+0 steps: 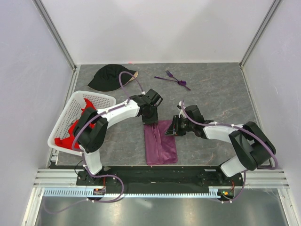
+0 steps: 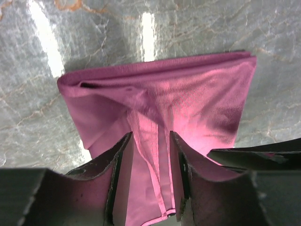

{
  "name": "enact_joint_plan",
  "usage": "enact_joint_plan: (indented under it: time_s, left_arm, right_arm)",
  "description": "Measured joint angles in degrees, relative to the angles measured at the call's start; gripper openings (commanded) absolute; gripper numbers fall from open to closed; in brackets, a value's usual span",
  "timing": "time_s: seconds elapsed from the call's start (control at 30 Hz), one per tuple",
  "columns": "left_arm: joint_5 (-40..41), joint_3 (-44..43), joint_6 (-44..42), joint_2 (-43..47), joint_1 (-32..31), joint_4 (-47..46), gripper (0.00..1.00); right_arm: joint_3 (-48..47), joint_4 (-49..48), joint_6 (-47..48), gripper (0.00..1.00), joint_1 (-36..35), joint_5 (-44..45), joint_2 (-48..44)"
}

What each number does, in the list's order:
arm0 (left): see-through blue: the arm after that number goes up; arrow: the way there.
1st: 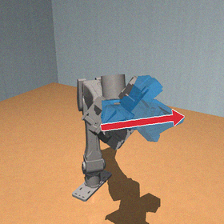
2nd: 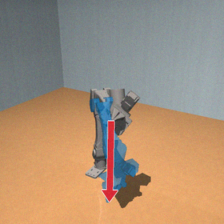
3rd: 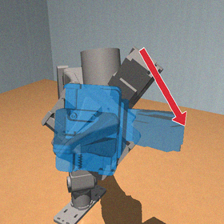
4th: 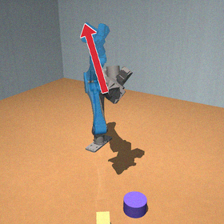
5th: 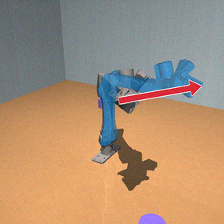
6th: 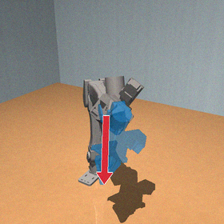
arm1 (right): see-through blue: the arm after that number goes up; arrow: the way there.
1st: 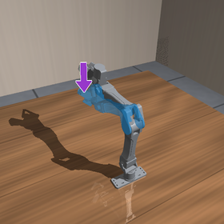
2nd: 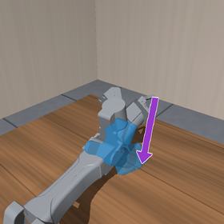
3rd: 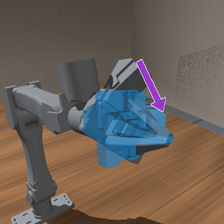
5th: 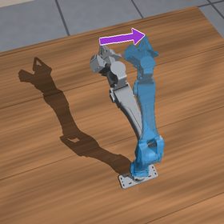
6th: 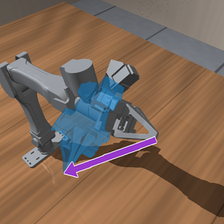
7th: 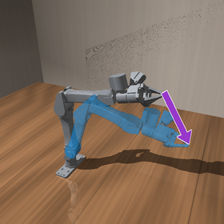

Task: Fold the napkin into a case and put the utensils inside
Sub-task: Smooth out the 2/3-rectangle-folded napkin at the center of the board.

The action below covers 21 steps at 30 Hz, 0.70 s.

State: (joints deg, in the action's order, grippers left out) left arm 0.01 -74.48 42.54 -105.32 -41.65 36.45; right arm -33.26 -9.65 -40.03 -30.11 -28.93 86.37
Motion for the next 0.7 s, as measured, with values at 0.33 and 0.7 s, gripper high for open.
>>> enact_joint_plan:
  time_s: [0.33,0.7]
  left_arm:
    - [-0.02,-3.82,0.0,-2.47,-0.11,2.01,0.44]
    - [2.91,-4.13,0.2,-2.47,-1.36,5.57,0.47]
  right_arm:
    - [-0.68,-1.2,0.81,0.25,0.13,-2.29,5.22]
    - [-0.68,-3.48,0.79,0.24,0.13,-2.93,5.86]
